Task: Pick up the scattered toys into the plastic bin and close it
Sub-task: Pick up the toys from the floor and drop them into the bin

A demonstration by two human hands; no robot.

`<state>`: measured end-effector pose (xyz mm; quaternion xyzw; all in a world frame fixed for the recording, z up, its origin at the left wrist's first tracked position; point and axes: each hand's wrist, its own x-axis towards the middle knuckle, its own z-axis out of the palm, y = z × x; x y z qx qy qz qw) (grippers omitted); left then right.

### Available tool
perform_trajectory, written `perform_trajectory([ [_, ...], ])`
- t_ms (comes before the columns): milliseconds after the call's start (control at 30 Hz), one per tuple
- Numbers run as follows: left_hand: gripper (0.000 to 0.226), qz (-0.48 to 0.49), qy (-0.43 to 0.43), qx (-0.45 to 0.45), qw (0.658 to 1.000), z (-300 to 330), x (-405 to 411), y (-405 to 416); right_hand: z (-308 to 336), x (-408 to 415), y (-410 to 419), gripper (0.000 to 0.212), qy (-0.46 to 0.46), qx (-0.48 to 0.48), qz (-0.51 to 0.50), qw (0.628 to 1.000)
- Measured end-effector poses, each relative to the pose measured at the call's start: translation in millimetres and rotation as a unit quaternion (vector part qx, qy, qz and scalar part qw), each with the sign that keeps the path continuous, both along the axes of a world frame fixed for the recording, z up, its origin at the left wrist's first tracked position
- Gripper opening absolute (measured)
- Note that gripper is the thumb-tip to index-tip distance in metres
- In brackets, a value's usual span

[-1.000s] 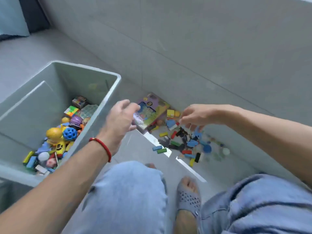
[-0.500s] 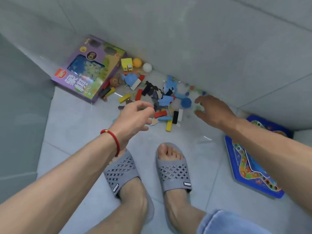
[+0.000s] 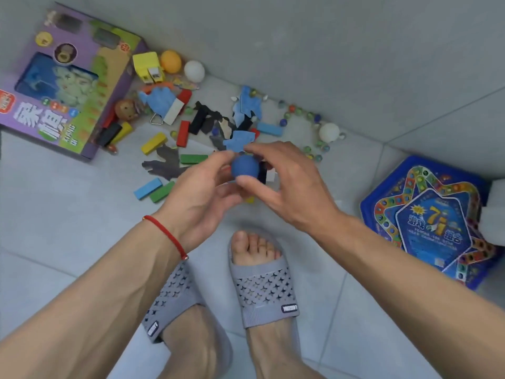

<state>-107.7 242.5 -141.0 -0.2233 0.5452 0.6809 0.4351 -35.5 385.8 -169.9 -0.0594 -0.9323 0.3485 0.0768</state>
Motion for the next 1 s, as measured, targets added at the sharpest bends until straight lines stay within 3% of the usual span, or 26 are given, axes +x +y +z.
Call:
perform_trajectory([
  [100, 0.026, -0.005, -0.061, 0.021, 0.998, -4, 5, -1, -1, 8, 21, 0.032, 0.026, -0.039, -0.091, 0.995],
  [200, 0.024, -0.007, -0.060, -0.009, 0.998, -10, 7, -14, -23, -2, 89, 0.030, -0.017, 0.149, -0.187, 0.971],
  [267, 0.024, -0.001, -0.059, -0.017, 0.998, -12, 8, -20, -38, -7, 124, 0.033, -0.082, 0.279, -0.158, 0.944],
  [333, 0.025, 0.004, -0.058, -0.022, 0.998, -14, 8, -24, -52, -7, 137, 0.034, -0.126, 0.339, -0.099, 0.927],
  [533, 0.028, 0.020, -0.064, -0.019, 0.998, -13, 8, -27, -46, -12, 133, 0.031, -0.096, 0.301, -0.081, 0.945],
  [633, 0.025, 0.036, -0.070, -0.014, 0.997, -7, 12, -29, -20, -5, 105, 0.033, -0.051, 0.138, -0.152, 0.977],
  [667, 0.020, 0.041, -0.073, -0.010, 0.996, -1, 15, -30, -8, -2, 89, 0.029, -0.062, 0.027, -0.201, 0.977],
  [700, 0.016, 0.045, -0.078, -0.004, 0.996, 6, 19, -31, 5, 0, 71, 0.025, -0.084, -0.128, -0.262, 0.953],
  [733, 0.012, 0.049, -0.082, 0.002, 0.995, 14, 23, -33, 19, 2, 54, 0.022, -0.104, -0.311, -0.319, 0.889],
  [767, 0.009, 0.056, -0.084, 0.007, 0.995, 24, 27, -38, 31, 4, 38, 0.020, -0.129, -0.465, -0.353, 0.802],
  [800, 0.007, 0.066, -0.083, 0.009, 0.994, 36, 32, -45, 43, 6, 24, 0.017, -0.155, -0.569, -0.363, 0.721],
  [833, 0.005, 0.078, -0.075, 0.010, 0.994, 48, 35, -55, 54, 6, 11, 0.014, -0.185, -0.625, -0.355, 0.670],
  [867, 0.005, 0.094, -0.061, 0.011, 0.994, 62, 38, -67, 69, 5, -3, 0.010, -0.222, -0.641, -0.329, 0.657],
  [1000, 0.017, 0.194, 0.003, 0.013, 0.981, 124, 45, -147, 128, -26, -72, 0.011, -0.366, -0.541, -0.157, 0.741],
])
